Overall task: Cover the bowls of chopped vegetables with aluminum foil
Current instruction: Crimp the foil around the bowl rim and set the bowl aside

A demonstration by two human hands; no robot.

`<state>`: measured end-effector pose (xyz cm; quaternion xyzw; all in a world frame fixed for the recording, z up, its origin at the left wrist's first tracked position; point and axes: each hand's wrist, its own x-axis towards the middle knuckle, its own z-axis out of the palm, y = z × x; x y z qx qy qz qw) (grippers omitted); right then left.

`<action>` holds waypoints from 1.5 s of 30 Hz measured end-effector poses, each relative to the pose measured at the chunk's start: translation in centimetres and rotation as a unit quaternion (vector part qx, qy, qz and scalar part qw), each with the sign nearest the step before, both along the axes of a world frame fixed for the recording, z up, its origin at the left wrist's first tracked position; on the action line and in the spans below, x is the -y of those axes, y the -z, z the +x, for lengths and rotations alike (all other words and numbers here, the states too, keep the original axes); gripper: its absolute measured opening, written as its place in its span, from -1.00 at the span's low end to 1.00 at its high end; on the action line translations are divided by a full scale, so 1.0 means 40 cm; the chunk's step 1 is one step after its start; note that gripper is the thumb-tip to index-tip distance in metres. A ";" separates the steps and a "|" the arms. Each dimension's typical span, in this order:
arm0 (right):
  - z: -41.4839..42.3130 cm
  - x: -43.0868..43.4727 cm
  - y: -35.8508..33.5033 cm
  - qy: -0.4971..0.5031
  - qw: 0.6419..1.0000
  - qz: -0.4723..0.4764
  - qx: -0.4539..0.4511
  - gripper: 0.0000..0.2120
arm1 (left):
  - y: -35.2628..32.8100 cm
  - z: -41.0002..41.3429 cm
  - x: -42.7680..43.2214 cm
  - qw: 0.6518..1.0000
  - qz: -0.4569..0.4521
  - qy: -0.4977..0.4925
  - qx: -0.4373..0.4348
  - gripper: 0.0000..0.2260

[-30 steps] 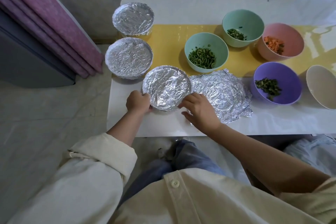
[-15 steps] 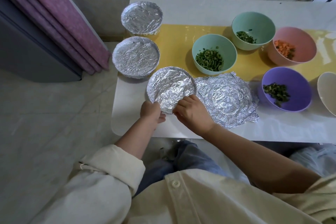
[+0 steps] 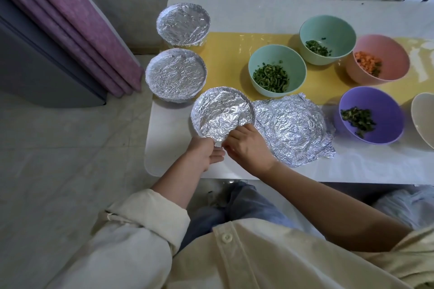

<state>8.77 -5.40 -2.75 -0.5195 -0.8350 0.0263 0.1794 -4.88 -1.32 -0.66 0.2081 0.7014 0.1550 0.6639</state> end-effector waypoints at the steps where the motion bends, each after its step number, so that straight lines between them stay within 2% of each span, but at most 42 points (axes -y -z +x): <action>1: -0.001 0.000 0.001 0.001 1.000 -0.001 -0.001 -0.88 | 0.003 -0.001 0.000 1.000 0.004 0.000 -0.001 -0.86; 4: -0.001 0.001 0.002 0.006 1.000 -0.012 -0.003 -0.87 | 0.010 -0.009 0.001 1.000 0.008 0.003 -0.010 -0.83; 8: -0.002 0.003 0.001 -0.008 1.000 -0.017 -0.003 -0.88 | 0.013 -0.014 0.001 0.999 0.030 -0.018 -0.019 -0.69; 14: 0.007 0.002 -0.004 -0.014 0.999 -0.020 -0.030 -0.97 | 0.007 -0.009 0.003 0.996 0.075 -0.035 -0.040 -0.67; 17: 0.009 0.004 -0.006 -0.036 0.997 -0.040 -0.047 -0.83 | 0.004 -0.023 -0.007 0.995 0.088 -0.022 -0.042 -0.69; 19: 0.022 0.010 -0.013 -0.012 0.995 -0.049 -0.091 -0.72 | 0.012 -0.040 -0.016 0.993 0.102 -0.001 -0.051 -0.71; 22: 0.064 0.020 -0.024 0.114 0.979 -0.022 -0.168 -0.67 | 0.110 -0.079 -0.033 0.983 0.150 0.050 -0.096 -0.60; 25: 0.117 0.015 -0.041 0.220 0.945 -0.025 -0.239 -0.63 | 0.047 -0.085 -0.033 0.973 0.182 0.078 -0.120 -0.63; 27: 0.140 -0.010 -0.072 0.273 0.908 -0.080 -0.308 -0.60 | -0.027 -0.069 -0.040 0.968 0.207 0.076 -0.122 -0.64; 28: 0.150 -0.030 -0.092 0.299 0.878 -0.127 -0.351 -0.57 | -0.056 -0.061 -0.047 0.965 0.221 0.076 -0.121 -0.66; 30: 0.170 -0.077 -0.130 0.327 0.794 -0.239 -0.454 -0.54 | -0.107 -0.040 -0.070 0.960 0.243 0.081 -0.114 -0.75; 32: 0.195 -0.127 -0.167 0.322 0.692 -0.338 -0.551 -0.60 | -0.143 -0.021 -0.110 0.956 0.262 0.075 -0.107 -0.83; 34: 0.219 -0.168 -0.201 0.298 0.621 -0.397 -0.607 -0.67 | -0.171 -0.001 -0.160 0.954 0.275 0.064 -0.104 -0.81; 36: 0.246 -0.206 -0.225 0.262 0.595 -0.417 -0.635 -0.76 | -0.204 0.022 -0.213 0.950 0.283 0.066 -0.110 -0.81; 38: 0.278 -0.250 -0.240 0.247 0.592 -0.411 -0.647 -0.91 | -0.233 0.055 -0.264 0.948 0.290 0.062 -0.113 -0.83; 41: 0.334 -0.331 -0.258 0.273 0.593 -0.394 -0.647 -0.92 | -0.255 0.120 -0.345 0.947 0.308 0.028 -0.087 -0.85; 42: 0.349 -0.359 -0.265 0.280 0.590 -0.389 -0.649 -0.92 | -0.255 0.144 -0.372 0.947 0.312 0.017 -0.068 -0.81; 45: 0.378 -0.449 -0.278 0.285 0.575 -0.372 -0.670 -0.94 | -0.249 0.216 -0.450 0.958 0.278 0.006 -0.070 -0.45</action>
